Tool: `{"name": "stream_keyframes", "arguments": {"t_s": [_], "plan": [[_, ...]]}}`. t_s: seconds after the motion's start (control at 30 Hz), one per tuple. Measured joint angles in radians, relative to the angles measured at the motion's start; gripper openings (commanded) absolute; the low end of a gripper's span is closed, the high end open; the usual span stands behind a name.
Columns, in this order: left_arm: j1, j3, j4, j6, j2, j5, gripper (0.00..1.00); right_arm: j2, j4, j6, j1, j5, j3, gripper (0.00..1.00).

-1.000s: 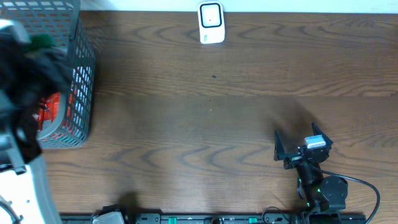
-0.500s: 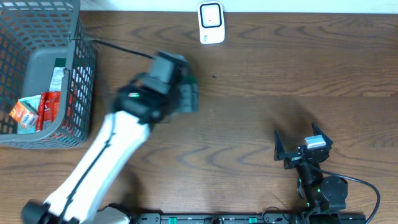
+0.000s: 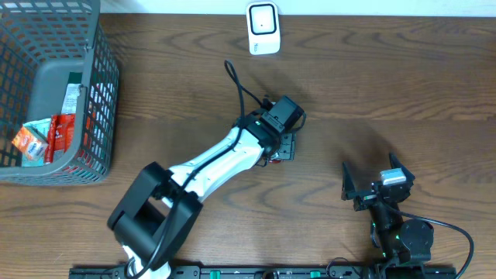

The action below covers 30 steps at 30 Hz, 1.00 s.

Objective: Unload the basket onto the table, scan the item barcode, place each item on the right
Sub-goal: 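Carry the jar with the left gripper and set it on the table center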

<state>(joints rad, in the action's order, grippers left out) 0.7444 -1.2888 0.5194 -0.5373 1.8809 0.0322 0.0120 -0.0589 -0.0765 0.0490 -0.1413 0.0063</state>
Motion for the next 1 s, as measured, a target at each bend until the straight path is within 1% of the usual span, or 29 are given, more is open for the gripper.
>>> {"name": "stream_keyframes", "arguments": {"t_s": [0.03, 0.07, 0.17, 0.2, 0.33, 0.37, 0.53, 0.67, 1.0], "plan": [[0.003, 0.000, -0.014, -0.009, 0.017, -0.010, 0.70, 0.000, 0.000, 0.000, 0.000, 0.000, 0.000, 0.99], [0.003, 0.000, -0.024, -0.012, 0.027, -0.014, 0.72, 0.000, 0.000, 0.000, 0.000, 0.000, 0.000, 0.99], [0.003, 0.000, -0.058, -0.018, 0.060, -0.022, 0.74, 0.000, 0.000, 0.000, 0.000, 0.000, 0.000, 0.99], [0.003, 0.000, -0.062, -0.020, 0.070, -0.024, 0.76, 0.000, 0.000, 0.000, 0.000, 0.000, 0.000, 0.99], [0.003, 0.000, -0.072, -0.034, 0.106, -0.032, 0.98, 0.000, 0.000, 0.000, 0.000, 0.000, 0.000, 0.99], [0.003, 0.000, -0.072, -0.037, 0.109, -0.033, 0.99, 0.000, 0.000, 0.000, 0.000, 0.000, 0.000, 0.99], [0.003, 0.000, -0.076, -0.035, 0.110, -0.036, 0.99, 0.000, 0.000, 0.000, 0.000, 0.000, 0.000, 0.99], [0.003, 0.000, -0.076, -0.007, 0.093, -0.036, 0.99, 0.000, 0.000, 0.000, 0.000, 0.000, 0.000, 0.99], [0.003, 0.000, -0.079, 0.048, -0.078, -0.039, 0.99, 0.000, 0.000, 0.000, 0.000, 0.000, 0.000, 0.99]]}}
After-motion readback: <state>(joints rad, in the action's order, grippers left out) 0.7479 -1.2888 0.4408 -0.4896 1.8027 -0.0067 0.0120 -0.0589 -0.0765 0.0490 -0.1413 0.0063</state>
